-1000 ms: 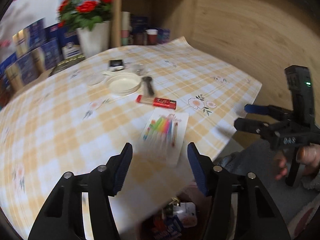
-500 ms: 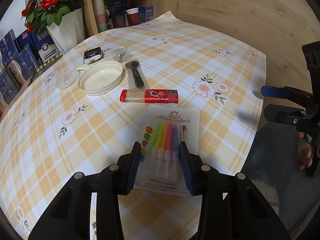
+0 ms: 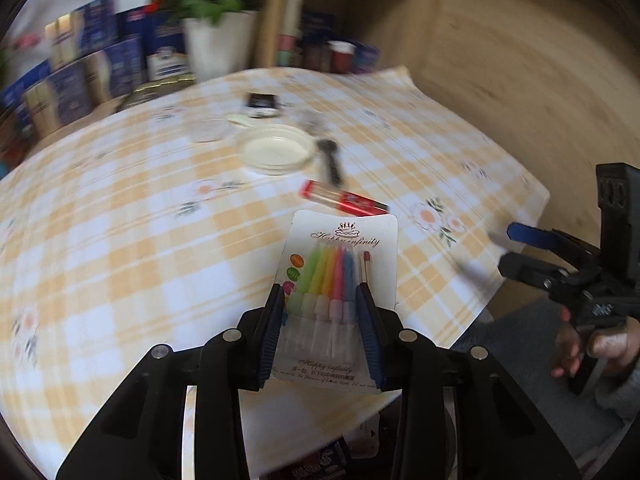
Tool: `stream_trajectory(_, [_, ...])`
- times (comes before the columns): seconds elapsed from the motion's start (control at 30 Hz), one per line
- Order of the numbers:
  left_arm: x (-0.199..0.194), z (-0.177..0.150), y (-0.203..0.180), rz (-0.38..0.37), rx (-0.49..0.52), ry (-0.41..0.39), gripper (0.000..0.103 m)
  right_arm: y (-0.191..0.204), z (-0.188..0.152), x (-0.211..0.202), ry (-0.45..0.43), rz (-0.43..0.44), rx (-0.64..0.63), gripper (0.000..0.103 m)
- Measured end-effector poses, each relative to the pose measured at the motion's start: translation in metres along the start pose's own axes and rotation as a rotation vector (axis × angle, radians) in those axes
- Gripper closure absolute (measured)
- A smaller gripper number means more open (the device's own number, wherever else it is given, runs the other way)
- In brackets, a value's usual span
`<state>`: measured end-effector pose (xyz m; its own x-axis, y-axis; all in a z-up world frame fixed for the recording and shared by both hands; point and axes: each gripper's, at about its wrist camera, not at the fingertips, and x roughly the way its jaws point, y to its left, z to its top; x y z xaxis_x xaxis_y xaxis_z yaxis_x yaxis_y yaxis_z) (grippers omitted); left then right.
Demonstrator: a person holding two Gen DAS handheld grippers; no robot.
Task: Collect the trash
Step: 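Grasp the red lighter with the right tool, then carry the candle pack and red lighter over the bin with both tools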
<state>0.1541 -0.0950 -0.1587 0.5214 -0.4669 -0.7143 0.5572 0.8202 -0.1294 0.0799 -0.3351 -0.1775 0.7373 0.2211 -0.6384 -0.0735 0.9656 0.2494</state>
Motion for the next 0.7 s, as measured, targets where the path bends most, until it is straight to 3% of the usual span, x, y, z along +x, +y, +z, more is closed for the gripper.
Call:
stream_trajectory(0.13, [-0.023,-0.014,0.022,0.046,-0.115,-0.028,0.067,0.019,0.03,0.025,0.026,0.02,-0.159,0.026])
stream_trajectory(0.37, [-0.053,-0.035,0.043,0.082,-0.223,-0.074,0.067,0.057,0.067,0.105,0.198,-0.017,-0.391,0.051])
stream_trajectory(0.5, [-0.067,-0.042,0.048,0.096,-0.231,-0.095,0.067,0.066,0.071,0.131,0.267,-0.07,-0.421,0.055])
stream_trajectory(0.6, [-0.072,-0.047,0.051,0.089,-0.249,-0.106,0.067,0.065,0.074,0.135,0.277,-0.059,-0.385,0.061])
stream_trajectory(0.63, [-0.073,-0.048,0.052,0.087,-0.253,-0.109,0.067,0.065,0.074,0.136,0.281,-0.048,-0.373,0.068])
stream_trajectory(0.7, [-0.074,-0.051,0.052,0.081,-0.261,-0.112,0.067,0.066,0.073,0.135,0.287,-0.019,-0.351,0.074])
